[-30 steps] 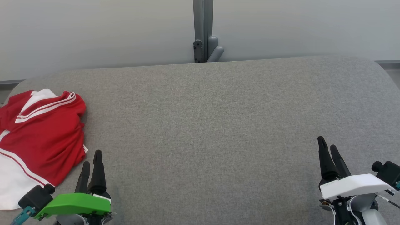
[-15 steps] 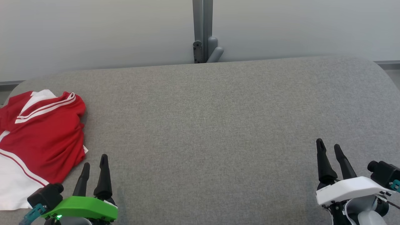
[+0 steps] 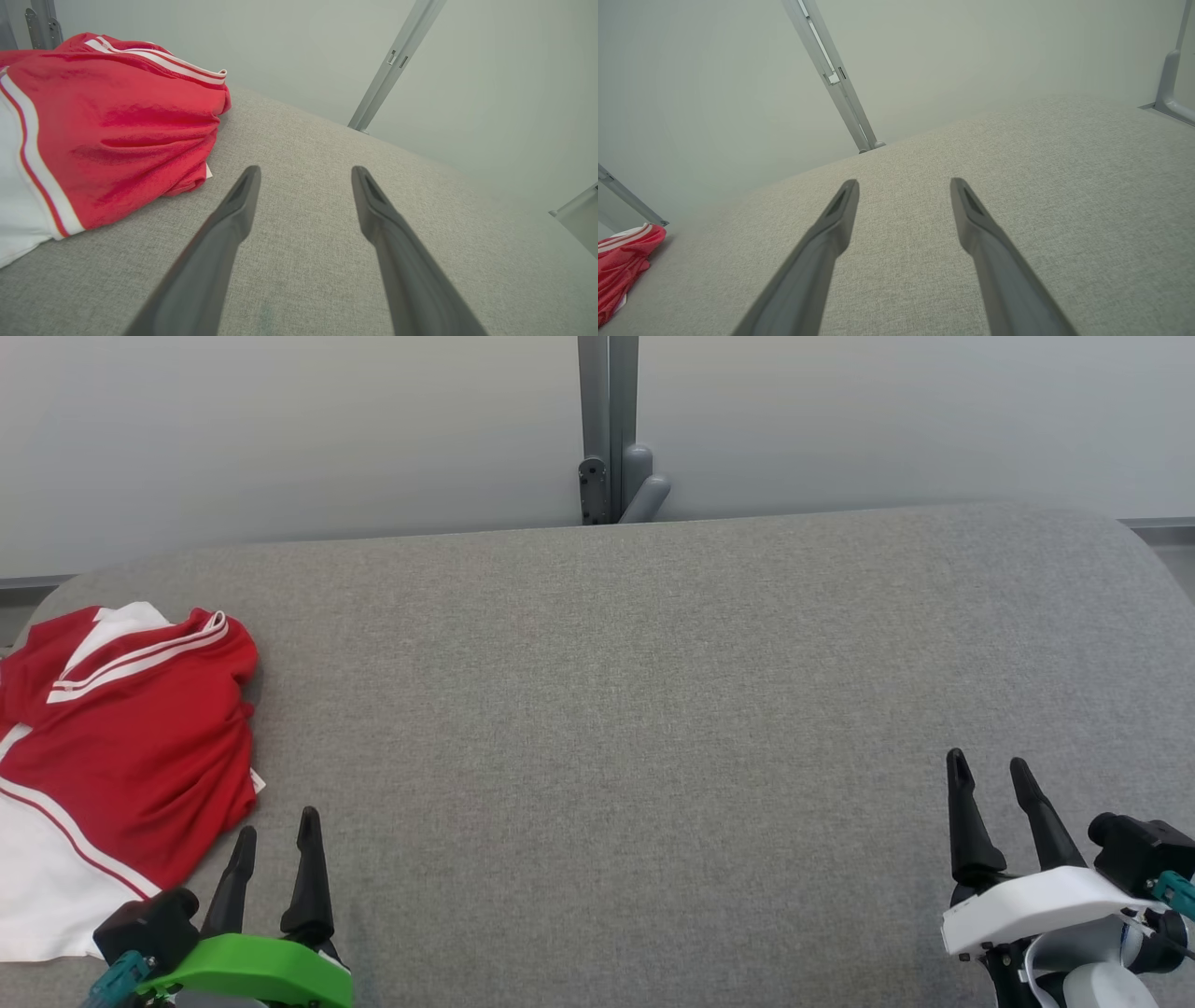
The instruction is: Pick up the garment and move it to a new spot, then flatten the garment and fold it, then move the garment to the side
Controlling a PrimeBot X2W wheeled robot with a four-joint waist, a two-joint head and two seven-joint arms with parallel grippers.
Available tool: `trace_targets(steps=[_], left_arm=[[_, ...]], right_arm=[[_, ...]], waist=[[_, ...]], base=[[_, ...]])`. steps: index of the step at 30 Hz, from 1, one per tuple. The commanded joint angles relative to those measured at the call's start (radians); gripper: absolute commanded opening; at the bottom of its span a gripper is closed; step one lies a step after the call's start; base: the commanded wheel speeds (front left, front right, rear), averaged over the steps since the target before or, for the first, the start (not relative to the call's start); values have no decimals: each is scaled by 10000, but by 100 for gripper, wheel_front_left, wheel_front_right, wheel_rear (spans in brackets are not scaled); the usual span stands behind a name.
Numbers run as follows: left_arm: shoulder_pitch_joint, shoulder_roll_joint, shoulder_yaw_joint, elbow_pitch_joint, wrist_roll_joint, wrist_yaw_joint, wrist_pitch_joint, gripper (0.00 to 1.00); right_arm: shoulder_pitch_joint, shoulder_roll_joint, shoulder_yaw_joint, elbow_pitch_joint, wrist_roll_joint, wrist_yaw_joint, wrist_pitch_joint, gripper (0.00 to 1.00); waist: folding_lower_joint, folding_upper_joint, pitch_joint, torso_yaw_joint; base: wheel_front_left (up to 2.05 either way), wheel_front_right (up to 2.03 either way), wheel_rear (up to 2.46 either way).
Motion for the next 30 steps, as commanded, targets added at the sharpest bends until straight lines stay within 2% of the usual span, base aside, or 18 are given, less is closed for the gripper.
trace_targets(steps=[1,17,30], left_arm=[[20,108,-15,-99,278,47,-88,100],[197,198,-153,-203,2042,-16,-501,100],[279,287,-285,-169,3071,-71,-755,100]], right_arm=[[-117,-77,-16,-76,-283,3,-122,100],[-17,-103,-223,-110,-2082,5,-530,100],[106,-101,-367,-223,-3228,4,-786,100]], waist=[[0,-1,-3,4],[0,-1,20,11],[0,-1,38,24]], base=[[0,0,0],[0,0,0],[0,0,0]])
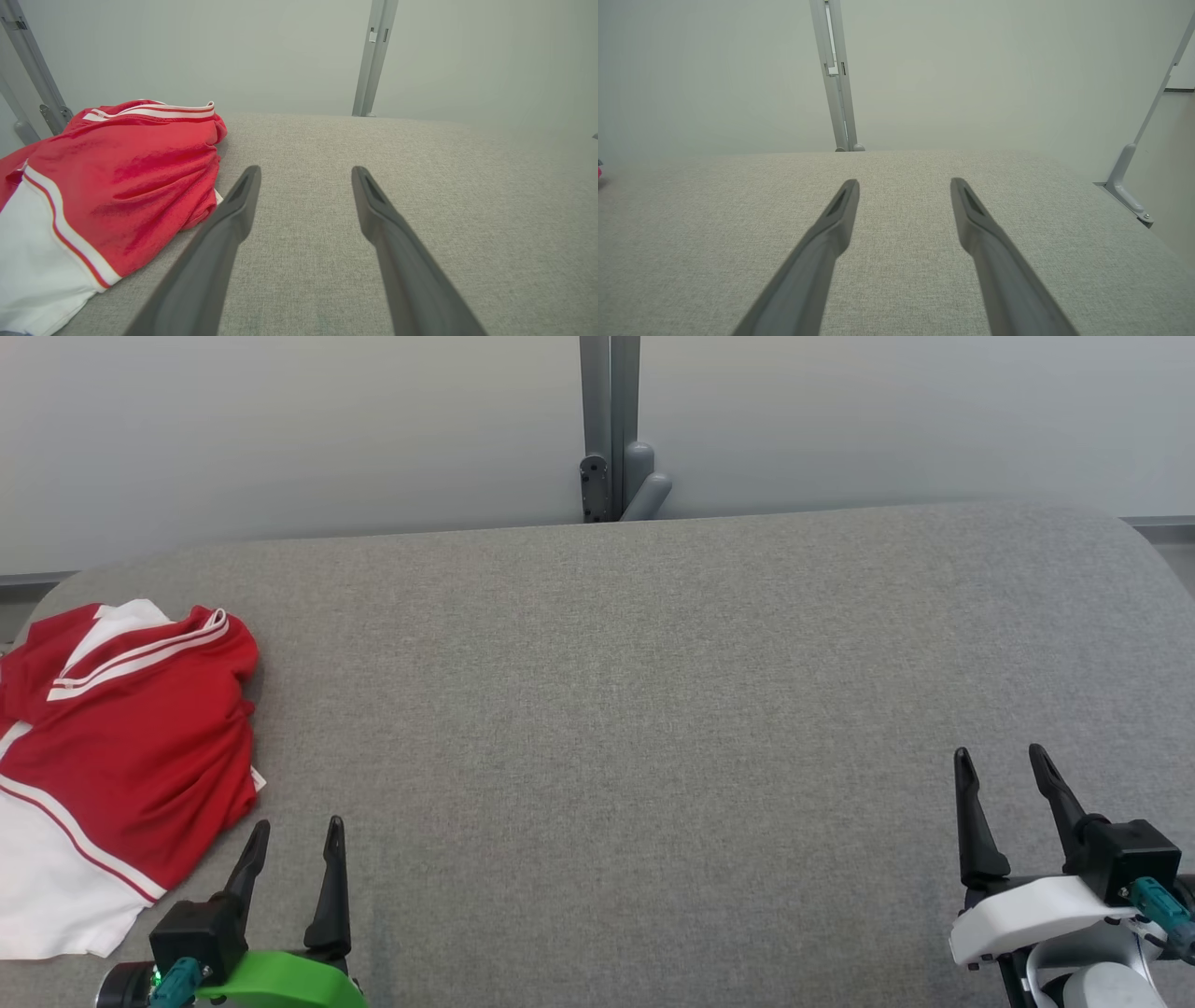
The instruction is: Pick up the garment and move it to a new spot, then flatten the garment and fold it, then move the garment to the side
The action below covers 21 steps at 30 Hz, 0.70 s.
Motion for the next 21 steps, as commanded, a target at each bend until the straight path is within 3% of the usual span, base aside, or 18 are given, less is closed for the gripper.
trace_targets(steps=[1,21], left_arm=[[35,99,-10,-7,255,-49,-96,100],[225,101,-25,67,1705,-74,-459,100]], right_arm=[[52,-66,-38,-102,-270,3,-114,100],[231,-55,-289,-136,-1781,4,-476,100]], waist=[[0,0,3,7],[0,0,-57,-3]], base=[[0,0,0],[0,0,0]])
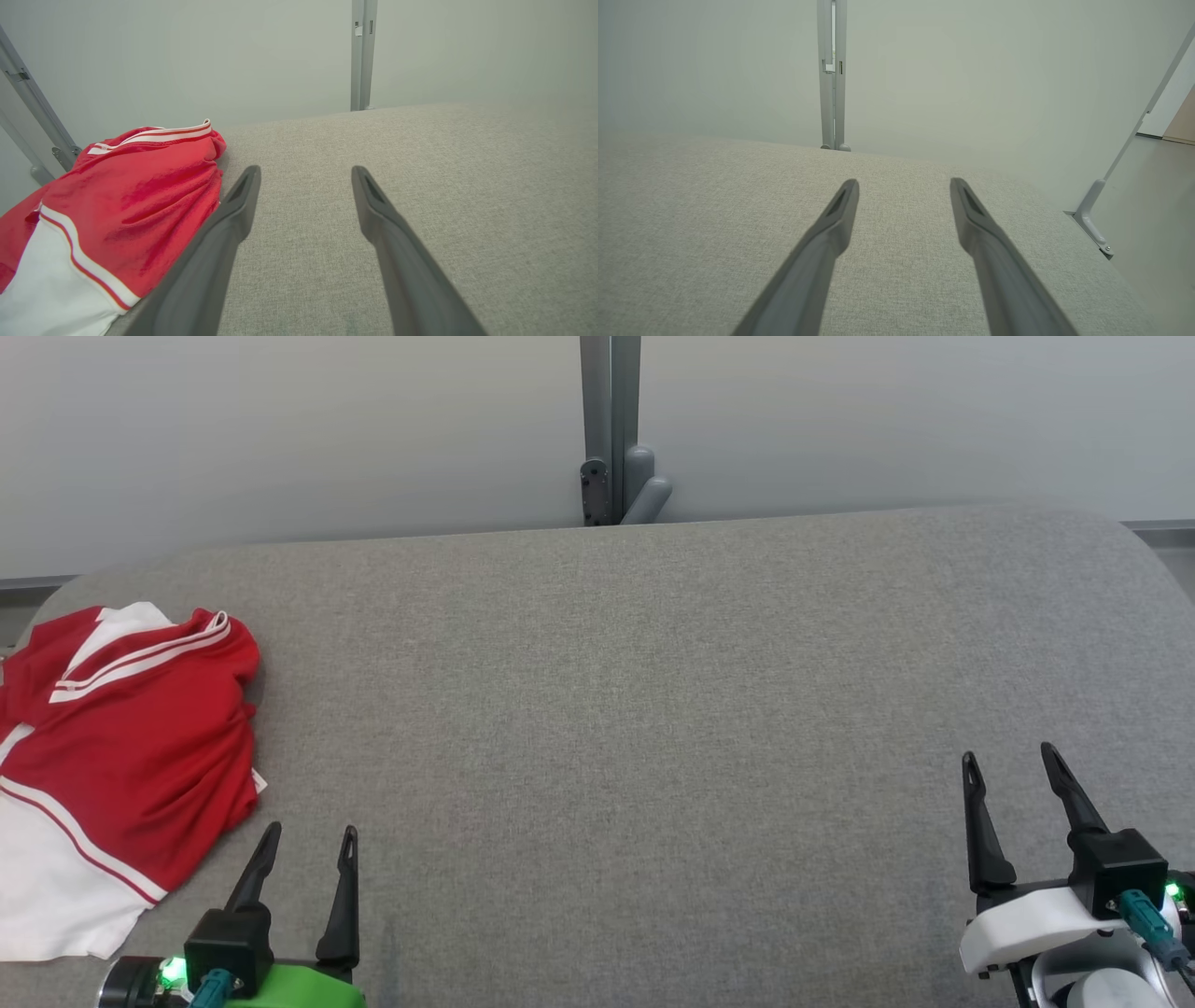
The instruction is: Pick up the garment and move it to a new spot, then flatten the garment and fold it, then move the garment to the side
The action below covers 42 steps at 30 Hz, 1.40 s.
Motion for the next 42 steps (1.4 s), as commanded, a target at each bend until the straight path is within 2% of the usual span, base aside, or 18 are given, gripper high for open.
trace_targets(steps=[1,31,37,42], left_arm=[[155,88,1,27,203,-31,-66,100],[6,47,63,235,361,-109,-103,100],[-58,91,74,264,380,-108,-103,100],[-83,96,36,317,407,-68,-103,100]], right_arm=[[143,-55,-17,-65,-251,4,-79,100],[223,-40,-4,60,-136,2,-118,100],[262,-34,135,16,-62,2,-118,100],[287,-34,270,44,24,2,-118,100]], waist=[[0,0,-8,-6],[0,0,-112,175],[0,0,-157,592],[0,0,-258,1387]], base=[[0,0,0],[0,0,0],[0,0,0],[0,0,0]])
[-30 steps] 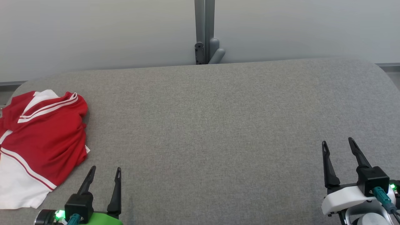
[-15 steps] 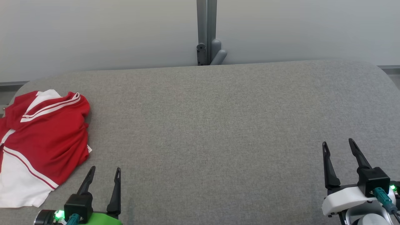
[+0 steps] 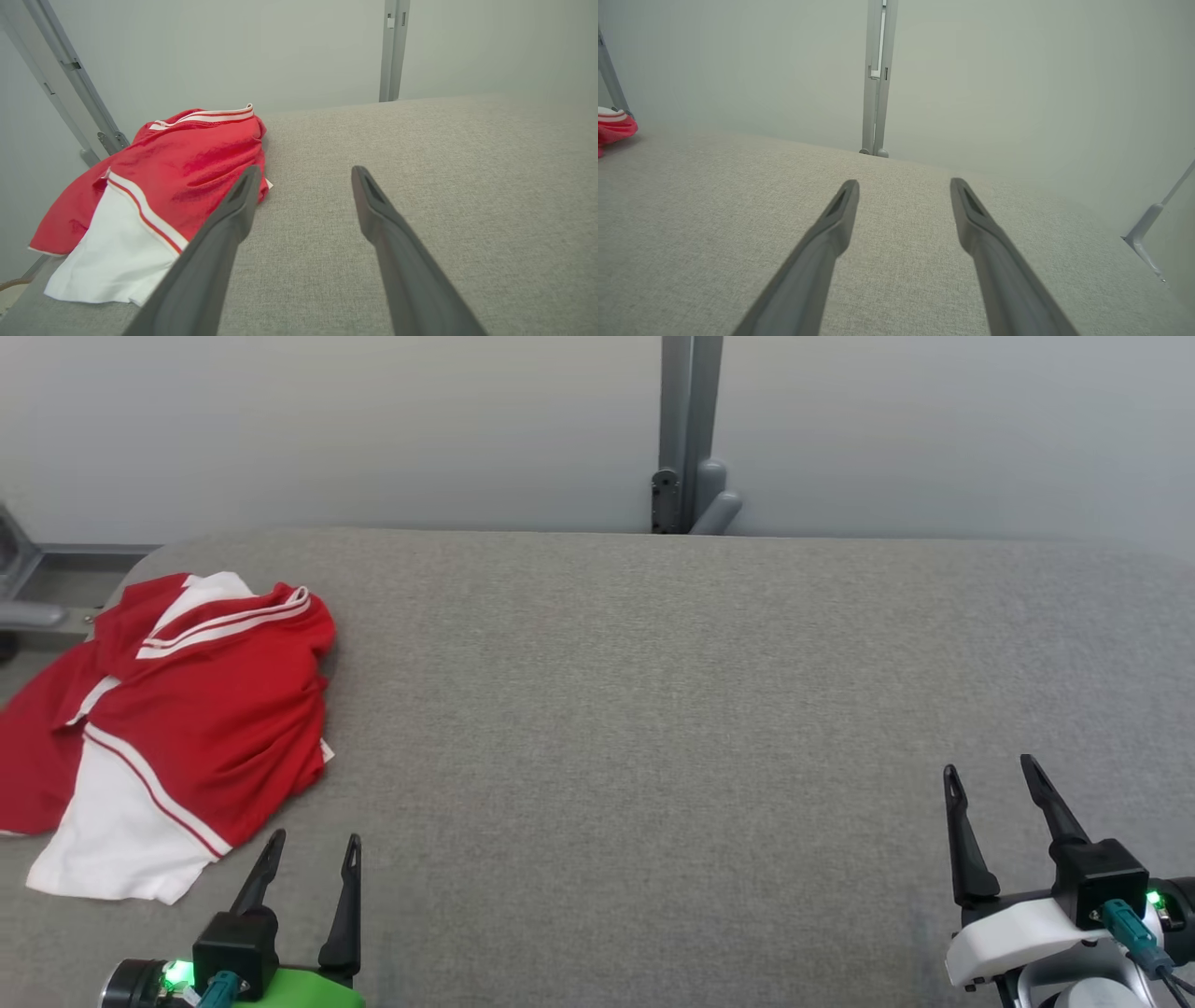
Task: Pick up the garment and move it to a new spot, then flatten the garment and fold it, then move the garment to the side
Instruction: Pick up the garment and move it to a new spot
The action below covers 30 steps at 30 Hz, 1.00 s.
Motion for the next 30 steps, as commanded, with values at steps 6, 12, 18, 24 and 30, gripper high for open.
trace_targets(steps=[6,12,18,24,30], left_arm=[[120,155,162,104,35,116,-34,100],[424,283,578,64,-107,275,-34,100],[525,327,825,33,-206,297,-34,100],[399,290,990,20,-277,297,-34,100],[90,333,1106,272,-431,206,-34,100]], right_arm=[[104,-35,398,129,110,1,-35,100],[-222,-39,1247,385,287,-1,-34,100],[-357,-38,1728,551,398,-1,-34,100],[-357,-40,1966,604,415,-1,-34,100],[-370,-40,1986,599,256,-1,-34,100]], waist=[[0,0,-241,1832],[0,0,-370,2839],[0,0,-409,3063],[0,0,-372,3029],[0,0,-120,2693]], base=[[0,0,0],[0,0,0],[0,0,0],[0,0,0],[0,0,0]])
